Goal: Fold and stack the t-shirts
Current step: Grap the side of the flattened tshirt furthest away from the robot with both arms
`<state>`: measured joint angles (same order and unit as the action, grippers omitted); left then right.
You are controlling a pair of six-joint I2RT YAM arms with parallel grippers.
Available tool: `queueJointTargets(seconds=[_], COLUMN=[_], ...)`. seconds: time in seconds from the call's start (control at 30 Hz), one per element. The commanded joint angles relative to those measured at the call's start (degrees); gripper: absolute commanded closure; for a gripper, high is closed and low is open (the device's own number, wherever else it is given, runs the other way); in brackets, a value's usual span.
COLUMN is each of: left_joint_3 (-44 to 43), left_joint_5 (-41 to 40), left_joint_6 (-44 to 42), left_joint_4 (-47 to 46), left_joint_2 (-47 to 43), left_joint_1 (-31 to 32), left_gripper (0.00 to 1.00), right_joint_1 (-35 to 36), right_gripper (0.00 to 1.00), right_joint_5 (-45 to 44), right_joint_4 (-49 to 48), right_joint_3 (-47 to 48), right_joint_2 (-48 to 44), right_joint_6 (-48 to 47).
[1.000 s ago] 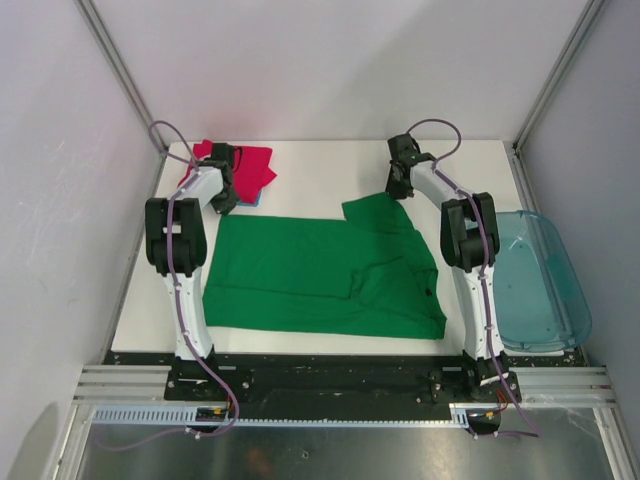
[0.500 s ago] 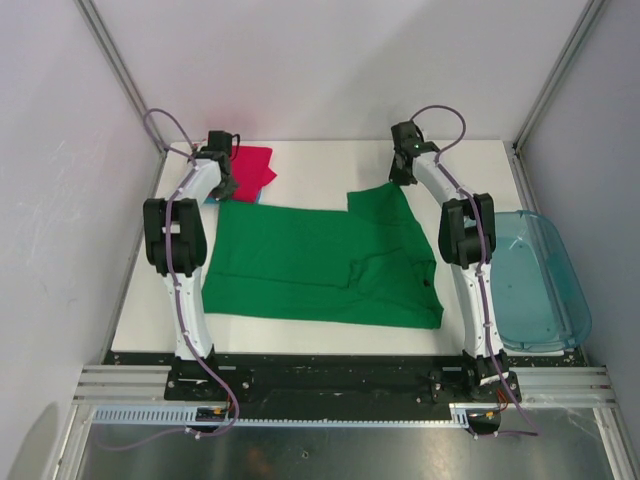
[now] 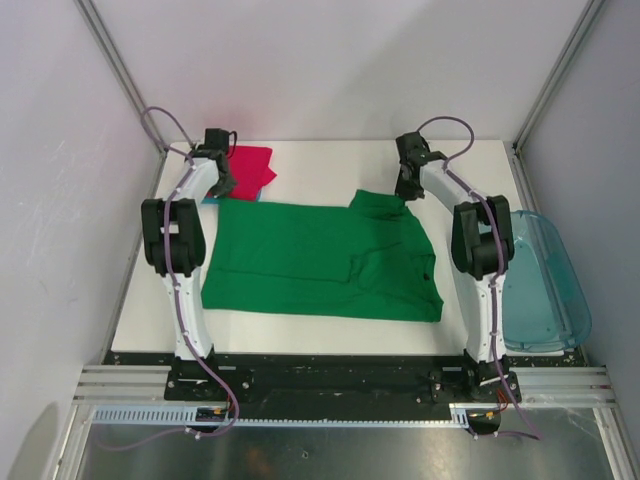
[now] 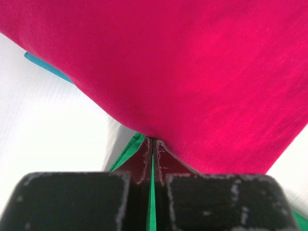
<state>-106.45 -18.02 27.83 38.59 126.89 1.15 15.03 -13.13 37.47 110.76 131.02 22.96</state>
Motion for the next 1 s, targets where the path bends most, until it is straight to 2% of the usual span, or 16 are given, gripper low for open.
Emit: queueJointTargets(seconds=[0.0, 0.27, 0.73, 0.97], left_joint_3=[3.1, 10.2, 24.0, 27.9], left_joint_5=[0.8, 3.1, 2.8, 3.9], left_joint_6=[-2.3, -3.0, -1.0, -1.1], left_joint_4=[-2.4, -4.7, -7.1, -7.9], left_joint_2=[-3.4, -7.9, -16.6, -18.6], left_joint_1=[-1.0, -1.0, -3.5, -3.5], left_gripper=[1.00, 1.00, 1.00, 1.00], right_joint_1=[1.6, 3.9, 8.1, 10.6], right_gripper=[1.00, 1.00, 1.00, 1.00], right_joint_5=[-0.7, -1.5, -3.4, -4.4], right_joint_4=[-3.9, -5.1, -1.1, -1.0], right_joint_3=[-8.2, -19.7, -33.1, -40.6], right_joint_2=[-13.5, -25.5, -37.7, -41.8], right_joint_6=[2.5, 5.0, 8.5, 10.2])
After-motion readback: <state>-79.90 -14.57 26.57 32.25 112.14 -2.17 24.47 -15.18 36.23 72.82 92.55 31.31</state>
